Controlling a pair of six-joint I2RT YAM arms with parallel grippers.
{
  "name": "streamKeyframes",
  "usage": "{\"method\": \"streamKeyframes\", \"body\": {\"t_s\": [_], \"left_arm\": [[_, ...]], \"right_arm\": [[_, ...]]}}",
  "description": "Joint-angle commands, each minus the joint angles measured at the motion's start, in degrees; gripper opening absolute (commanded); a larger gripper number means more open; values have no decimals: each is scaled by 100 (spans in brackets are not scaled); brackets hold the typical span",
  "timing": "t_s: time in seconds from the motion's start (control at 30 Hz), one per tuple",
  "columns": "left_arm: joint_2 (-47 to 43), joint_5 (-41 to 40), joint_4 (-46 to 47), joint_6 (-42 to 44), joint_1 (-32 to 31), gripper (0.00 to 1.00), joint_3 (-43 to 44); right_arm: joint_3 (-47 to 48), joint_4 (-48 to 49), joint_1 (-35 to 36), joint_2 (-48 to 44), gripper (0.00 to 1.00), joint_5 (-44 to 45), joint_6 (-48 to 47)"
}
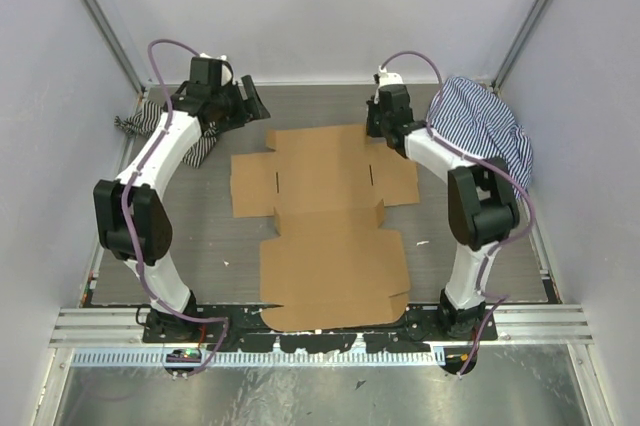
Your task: Fold the paper box
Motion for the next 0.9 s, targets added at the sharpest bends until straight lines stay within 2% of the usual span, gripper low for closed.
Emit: {"method": "streamKeyframes", "body": {"t_s": [0.0, 0.13, 0.23, 0.4, 0.57, 0.77, 0.87], "left_arm": [[-273, 387, -160, 275, -17, 83, 164], [-450, 618, -99, 477, -13, 81, 125], [-691, 970, 80, 612, -12, 79, 111], [-1190, 1432, 523, 703, -16, 77, 24], [-1613, 1612, 854, 749, -17, 77, -271], [-1667, 2388, 788, 1054, -114, 75, -536], [-1542, 2255, 258, 1676, -417, 75, -451]], "right_arm": [[-883, 2282, 35, -1206, 1, -694, -211], [-1950, 3497, 39, -2030, 1, -1265, -504], [-2557, 4030, 40, -2518, 1, -1702, -746], [-3032, 3929, 46, -3006, 1, -2039, -809], [-4012, 4766, 47, -3689, 1, -2266, -715], [-4571, 4675, 62, -4420, 1, -2728, -765], [-4661, 4424, 79, -4731, 1, -2794, -829]]}}
